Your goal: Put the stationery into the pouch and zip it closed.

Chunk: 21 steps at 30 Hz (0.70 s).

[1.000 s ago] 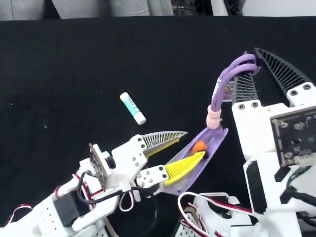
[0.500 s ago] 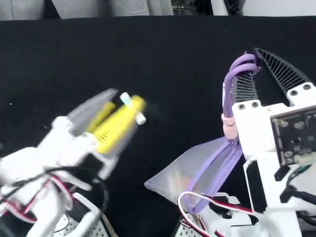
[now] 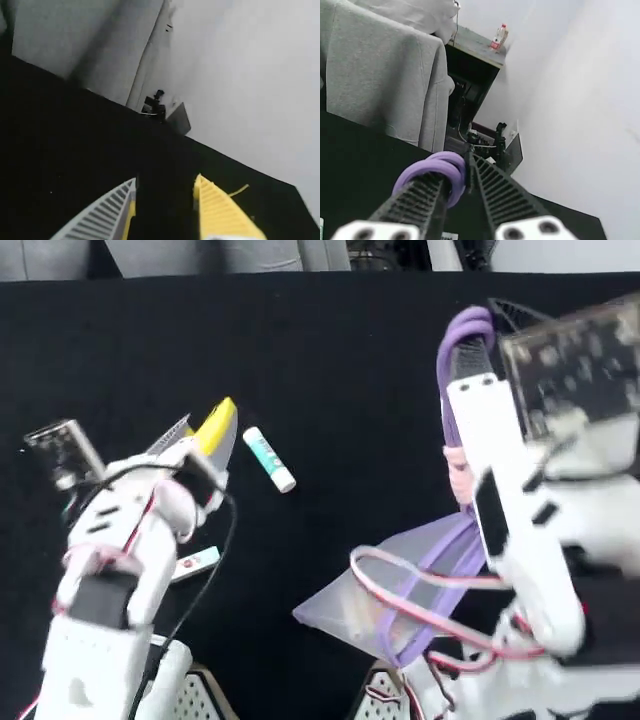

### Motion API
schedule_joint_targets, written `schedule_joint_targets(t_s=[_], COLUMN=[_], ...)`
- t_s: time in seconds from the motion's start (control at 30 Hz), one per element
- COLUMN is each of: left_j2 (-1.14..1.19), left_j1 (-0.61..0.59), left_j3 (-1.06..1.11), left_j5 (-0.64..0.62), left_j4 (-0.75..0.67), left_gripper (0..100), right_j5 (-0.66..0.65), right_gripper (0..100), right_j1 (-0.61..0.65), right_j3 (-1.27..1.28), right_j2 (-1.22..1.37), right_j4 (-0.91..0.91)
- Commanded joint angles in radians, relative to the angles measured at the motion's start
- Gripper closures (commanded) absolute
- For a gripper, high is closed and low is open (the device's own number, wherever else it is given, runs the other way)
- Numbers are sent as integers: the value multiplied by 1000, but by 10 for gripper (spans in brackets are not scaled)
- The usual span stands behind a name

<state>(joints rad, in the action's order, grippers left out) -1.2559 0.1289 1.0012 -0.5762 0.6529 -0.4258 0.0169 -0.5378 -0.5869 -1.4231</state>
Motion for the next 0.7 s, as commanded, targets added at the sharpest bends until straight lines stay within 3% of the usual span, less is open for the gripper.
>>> schedule_joint_targets(t_s=[0.0, 0.13, 0.37, 0.67], left_j2=[313, 595, 974, 1197], left_j1=[5, 13, 15, 15], left_j3=[4, -31, -200, -337], left_j5=[-11, -9, -15, -77], left_j4=[-153, -278, -295, -293], left_gripper=[808, 808, 809, 809], right_j5=[63, 101, 112, 112], right_gripper=[986, 986, 986, 986], right_j1=[-8, -8, -8, -8], right_j3=[27, 24, 28, 30], right_j2=[-18, -18, -18, -18], right_j4=[84, 97, 114, 115])
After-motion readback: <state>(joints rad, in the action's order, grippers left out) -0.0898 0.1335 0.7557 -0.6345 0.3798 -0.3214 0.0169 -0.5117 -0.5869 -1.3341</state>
